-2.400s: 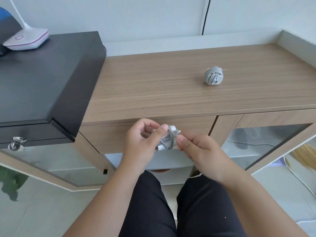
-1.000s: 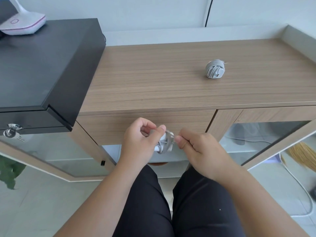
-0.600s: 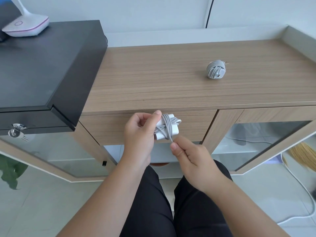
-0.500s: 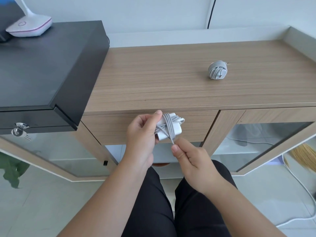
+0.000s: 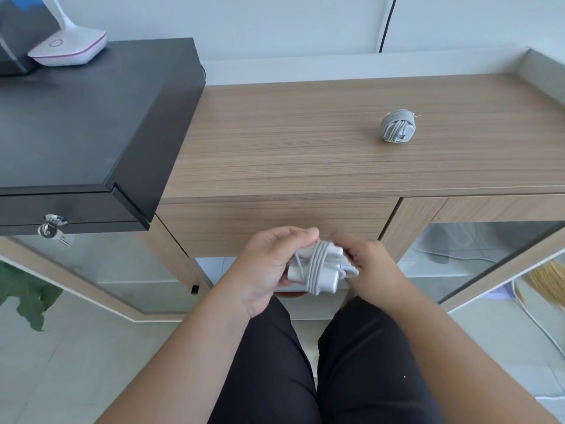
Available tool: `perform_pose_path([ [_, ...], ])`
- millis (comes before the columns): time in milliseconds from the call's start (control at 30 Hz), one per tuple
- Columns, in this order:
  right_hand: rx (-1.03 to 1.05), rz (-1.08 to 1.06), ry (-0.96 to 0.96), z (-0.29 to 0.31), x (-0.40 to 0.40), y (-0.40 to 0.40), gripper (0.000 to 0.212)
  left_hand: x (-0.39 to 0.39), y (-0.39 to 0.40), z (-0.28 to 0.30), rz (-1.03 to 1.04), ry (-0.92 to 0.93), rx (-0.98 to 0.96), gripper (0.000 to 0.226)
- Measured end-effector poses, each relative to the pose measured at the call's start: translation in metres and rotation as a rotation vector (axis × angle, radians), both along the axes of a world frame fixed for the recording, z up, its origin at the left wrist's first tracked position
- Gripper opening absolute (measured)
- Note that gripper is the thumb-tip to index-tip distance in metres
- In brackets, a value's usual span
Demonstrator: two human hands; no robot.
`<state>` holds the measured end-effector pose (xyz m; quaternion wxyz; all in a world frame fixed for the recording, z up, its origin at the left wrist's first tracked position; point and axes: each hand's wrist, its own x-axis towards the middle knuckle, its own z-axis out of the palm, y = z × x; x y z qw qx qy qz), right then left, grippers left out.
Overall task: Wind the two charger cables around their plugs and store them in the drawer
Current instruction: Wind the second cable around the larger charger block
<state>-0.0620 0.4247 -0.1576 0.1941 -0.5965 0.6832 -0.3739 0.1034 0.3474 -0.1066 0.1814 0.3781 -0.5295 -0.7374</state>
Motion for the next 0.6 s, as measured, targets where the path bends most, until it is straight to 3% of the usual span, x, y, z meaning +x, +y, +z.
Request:
perform_pose_path([
  [133,-0.056,-0.007,0.162,0.012,-0.005,-0.006,0.029,0.003,0.001,-0.004,-0.004,-0.134,-0.28,0.013],
  [233,-0.086,0.005,0.222,0.012,0.006,-0.004,0.029,0.003,0.001,-0.019,0.082,-0.275,-0.517,0.025],
  [467,-0.158,-0.066,0.171,0.011,0.021,0.006,0.031,0.002,0.001,-0.027,0.317,-0.328,-0.729,0.03],
  [600,-0.203,-0.071,0.143,0.012,0.033,0.007,0.036,0.0,-0.001,-0.029,0.402,-0.269,-0.805,0.034],
])
